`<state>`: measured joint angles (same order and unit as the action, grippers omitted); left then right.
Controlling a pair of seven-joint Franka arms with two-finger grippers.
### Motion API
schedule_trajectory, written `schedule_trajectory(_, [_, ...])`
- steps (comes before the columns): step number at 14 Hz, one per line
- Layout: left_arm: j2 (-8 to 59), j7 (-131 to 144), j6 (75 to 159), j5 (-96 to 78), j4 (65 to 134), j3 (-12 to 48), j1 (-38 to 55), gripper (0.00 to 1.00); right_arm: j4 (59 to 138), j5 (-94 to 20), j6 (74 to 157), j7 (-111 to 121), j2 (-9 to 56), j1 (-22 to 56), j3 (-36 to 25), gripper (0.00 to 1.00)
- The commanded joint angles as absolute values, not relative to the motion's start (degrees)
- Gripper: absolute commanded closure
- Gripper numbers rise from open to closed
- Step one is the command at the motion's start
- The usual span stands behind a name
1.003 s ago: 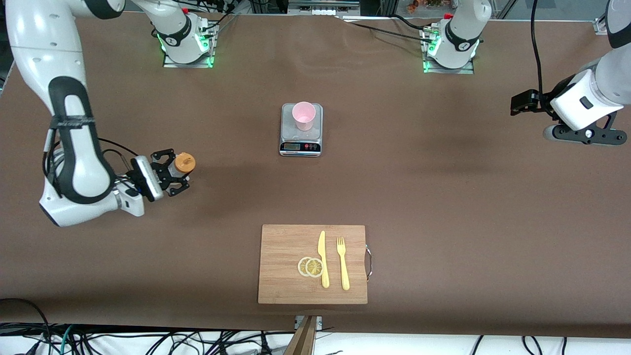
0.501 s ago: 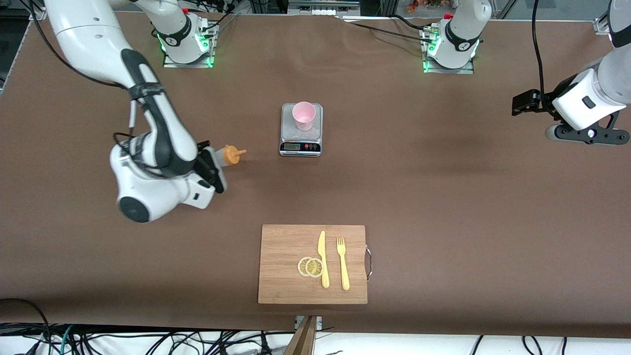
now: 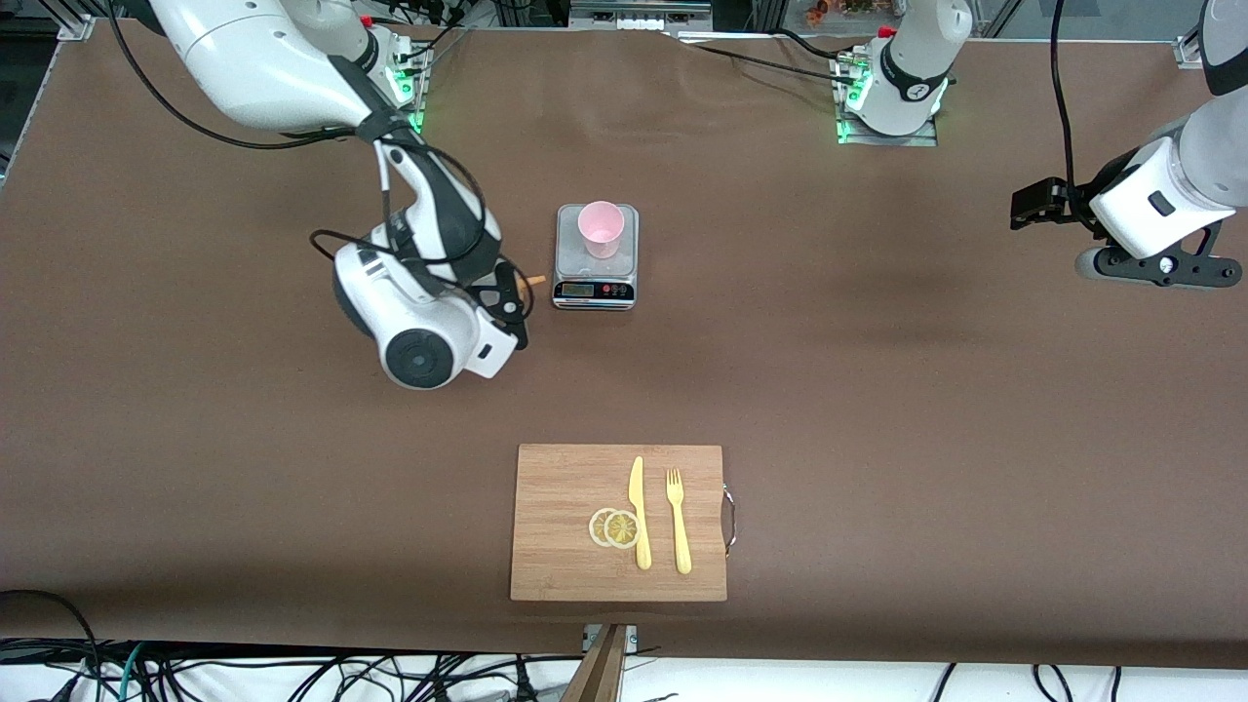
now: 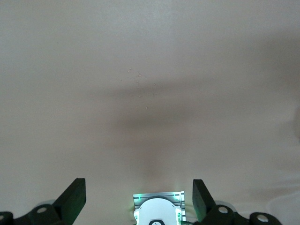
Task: Add sauce to pink cup with both arms
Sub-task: 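Lift the bottle with the right gripper and carry it over the cup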
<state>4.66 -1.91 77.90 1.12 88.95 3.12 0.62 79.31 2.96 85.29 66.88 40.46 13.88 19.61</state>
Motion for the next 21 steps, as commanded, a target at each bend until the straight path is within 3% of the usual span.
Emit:
schedule_trajectory(1, [5.54,-3.25,77.43,1.76,87.19,3.25,0.44,0.0,79.71,5.79,82.27,62.5,37.53,16.6,20.3,1.0])
schedule_trajectory(11, [5.71,-3.52,77.43,1.67,87.28,3.16,0.26,0.0,80.51,15.28,75.33,49.33,36.74,27.15,20.48,1.0])
schedule_trajectory(21, [5.98,-3.69,77.43,1.67,87.27,3.16,0.18,0.0,80.42,19.51,74.62,44.82,37.53,30.85,21.27,1.0])
